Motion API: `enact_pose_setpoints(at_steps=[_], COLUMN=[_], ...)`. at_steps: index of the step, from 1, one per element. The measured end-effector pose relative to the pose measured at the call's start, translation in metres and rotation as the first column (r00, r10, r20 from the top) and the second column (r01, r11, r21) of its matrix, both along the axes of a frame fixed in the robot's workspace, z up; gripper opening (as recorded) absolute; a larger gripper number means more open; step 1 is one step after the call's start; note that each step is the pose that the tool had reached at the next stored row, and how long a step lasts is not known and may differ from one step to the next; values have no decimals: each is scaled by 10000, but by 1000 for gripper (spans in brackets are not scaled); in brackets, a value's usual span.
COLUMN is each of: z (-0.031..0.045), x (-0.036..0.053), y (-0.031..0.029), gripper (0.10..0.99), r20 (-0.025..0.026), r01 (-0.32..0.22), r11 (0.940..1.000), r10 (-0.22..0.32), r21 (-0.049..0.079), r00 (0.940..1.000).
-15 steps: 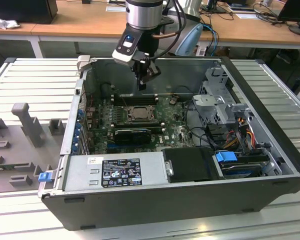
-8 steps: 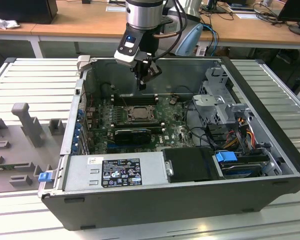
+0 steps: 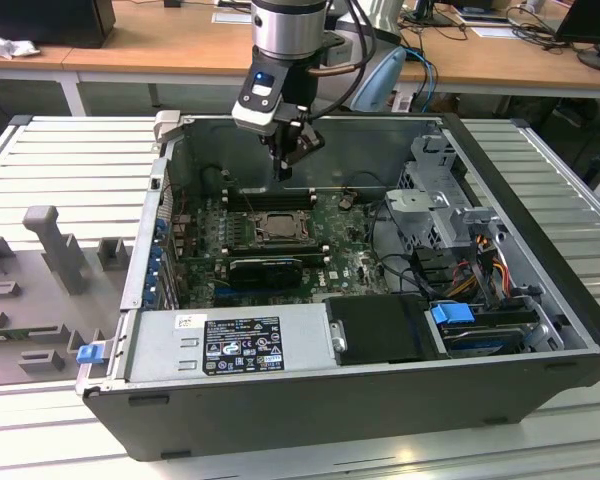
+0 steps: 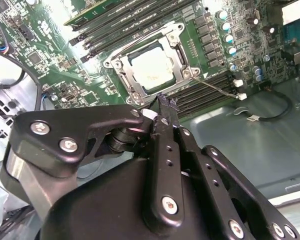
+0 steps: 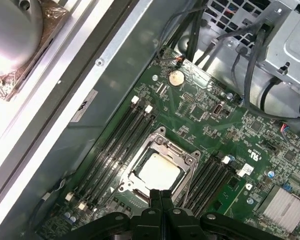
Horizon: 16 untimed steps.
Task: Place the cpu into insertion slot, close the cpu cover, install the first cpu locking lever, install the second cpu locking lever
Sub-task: 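Install the first cpu locking lever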
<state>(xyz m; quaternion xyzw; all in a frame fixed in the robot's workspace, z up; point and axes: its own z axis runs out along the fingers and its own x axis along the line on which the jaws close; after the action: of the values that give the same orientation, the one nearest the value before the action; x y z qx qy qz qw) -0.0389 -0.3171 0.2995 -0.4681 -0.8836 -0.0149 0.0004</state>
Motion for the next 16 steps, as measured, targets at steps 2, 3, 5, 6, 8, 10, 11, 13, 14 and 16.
enact_pose_setpoints(at_steps=[2,3,5,6,8,10,11,13,14,16], z=[0,0,0,0,0,0,0,0,0,0], x=[0,0,0,0,0,0,0,0,0,0], y=[0,0,0,0,0,0,0,0,0,0], gripper=[106,106,106,106,106,106,106,106,106,106], r20=[0,0,0,0,0,0,0,0,0,0], r01=[-152,-223,-291,-337,-407,-478,-531,-615,-661,-748], r11=[9999,9998,9996,9994,9992,9989,9986,9981,9978,9972], r10=[152,223,291,337,407,478,531,615,661,748], r21=[0,0,0,0,0,0,-1,-1,-1,0], r00=[9999,9998,9996,9994,9992,9989,9986,9981,9978,9972])
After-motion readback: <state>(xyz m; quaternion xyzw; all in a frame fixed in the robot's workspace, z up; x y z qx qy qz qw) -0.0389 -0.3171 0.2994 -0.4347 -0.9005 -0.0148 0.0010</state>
